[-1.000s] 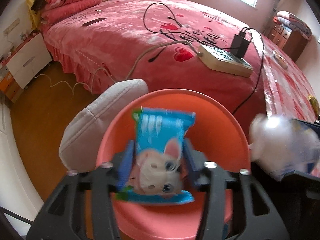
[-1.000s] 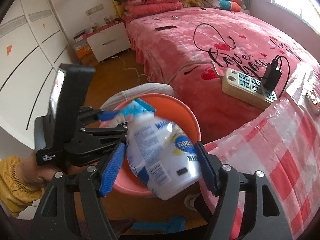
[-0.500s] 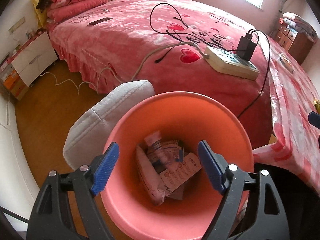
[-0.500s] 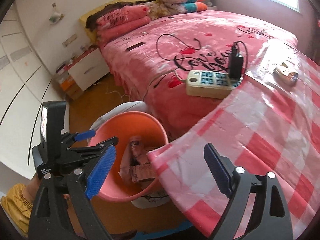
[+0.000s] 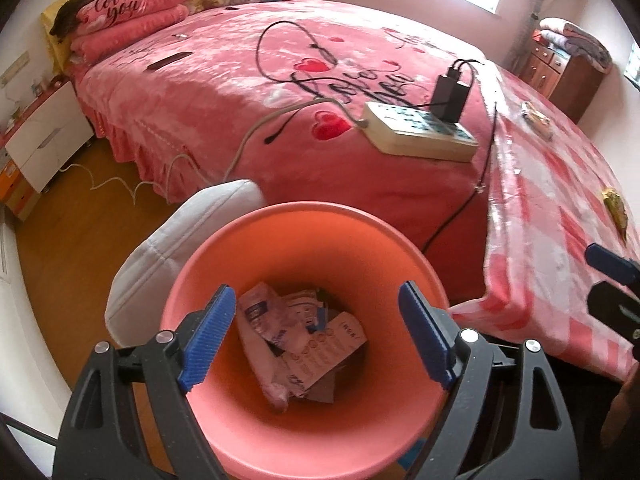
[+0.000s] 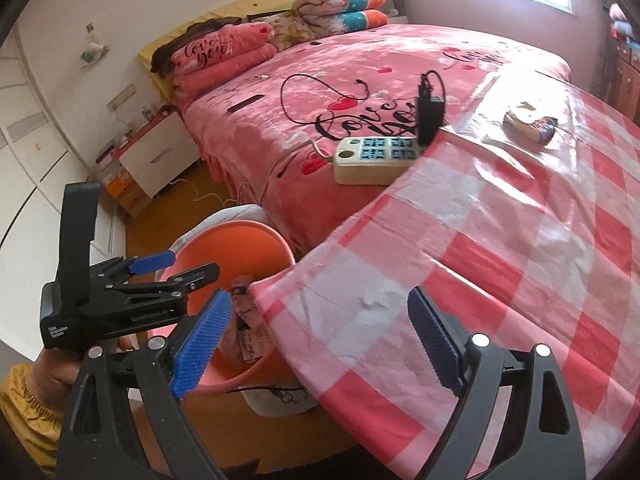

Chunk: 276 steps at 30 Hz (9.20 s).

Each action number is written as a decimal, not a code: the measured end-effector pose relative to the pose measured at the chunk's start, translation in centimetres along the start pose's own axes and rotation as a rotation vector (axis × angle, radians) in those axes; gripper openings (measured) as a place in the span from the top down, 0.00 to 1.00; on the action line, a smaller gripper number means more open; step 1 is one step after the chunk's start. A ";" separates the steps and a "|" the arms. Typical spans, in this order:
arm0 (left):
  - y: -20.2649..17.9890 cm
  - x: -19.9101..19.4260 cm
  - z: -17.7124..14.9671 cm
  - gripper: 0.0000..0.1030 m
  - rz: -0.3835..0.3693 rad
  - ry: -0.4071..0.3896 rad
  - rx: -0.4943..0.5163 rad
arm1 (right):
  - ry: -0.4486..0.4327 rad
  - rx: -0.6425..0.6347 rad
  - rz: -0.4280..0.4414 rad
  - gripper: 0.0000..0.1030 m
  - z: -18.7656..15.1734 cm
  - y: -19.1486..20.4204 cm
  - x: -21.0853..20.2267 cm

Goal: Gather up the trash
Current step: 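Move both tools back to the remaining snack bags on the checked sheet, then grasp the yellow chip bag with the right tool while the left tool grasps the orange bread pack, then lift the yellow chip bag and bread pack off the sheet with both tools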

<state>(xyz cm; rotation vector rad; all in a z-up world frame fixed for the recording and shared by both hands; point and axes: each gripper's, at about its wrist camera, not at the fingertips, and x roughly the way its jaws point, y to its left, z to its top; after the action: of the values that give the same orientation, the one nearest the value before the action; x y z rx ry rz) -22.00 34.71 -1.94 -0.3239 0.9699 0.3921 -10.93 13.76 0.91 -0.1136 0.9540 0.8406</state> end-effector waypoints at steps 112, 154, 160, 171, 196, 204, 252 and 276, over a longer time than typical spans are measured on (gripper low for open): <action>-33.5 8.1 16.2 0.17 -0.116 -0.081 0.476 | -0.099 0.373 -0.248 0.08 -1.4 -31.8 -12.9; -34.1 11.2 17.5 0.44 -0.189 -0.114 0.437 | 0.001 0.072 -0.309 0.08 2.0 -32.3 -8.8; -34.5 10.7 16.7 0.45 -0.199 -0.112 0.444 | -0.003 0.023 -0.334 0.16 1.6 -31.6 -8.6; -35.7 9.8 14.9 0.44 -0.228 -0.106 0.483 | -0.007 0.008 -0.316 0.33 0.6 -30.7 -9.2; -36.7 8.2 12.7 0.58 -0.280 -0.110 0.486 | -0.095 0.228 -0.221 0.60 -2.6 -29.2 -12.1; -36.3 7.3 11.4 0.59 -0.313 -0.095 0.478 | -0.141 0.319 -0.211 0.60 -4.2 -29.2 -13.6; -28.0 0.3 2.6 0.59 -0.387 -0.071 0.471 | -0.168 0.361 -0.175 0.60 -8.7 -20.2 -14.6; -22.5 -1.8 0.9 0.59 -0.373 -0.084 0.420 | -0.123 0.282 -0.157 0.60 -7.3 -15.3 -12.7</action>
<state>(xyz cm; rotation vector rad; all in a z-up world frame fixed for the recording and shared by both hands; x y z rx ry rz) -11.91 14.90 2.11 -0.0987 0.8628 -0.1388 -9.25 -7.37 2.11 0.1040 0.9254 0.5563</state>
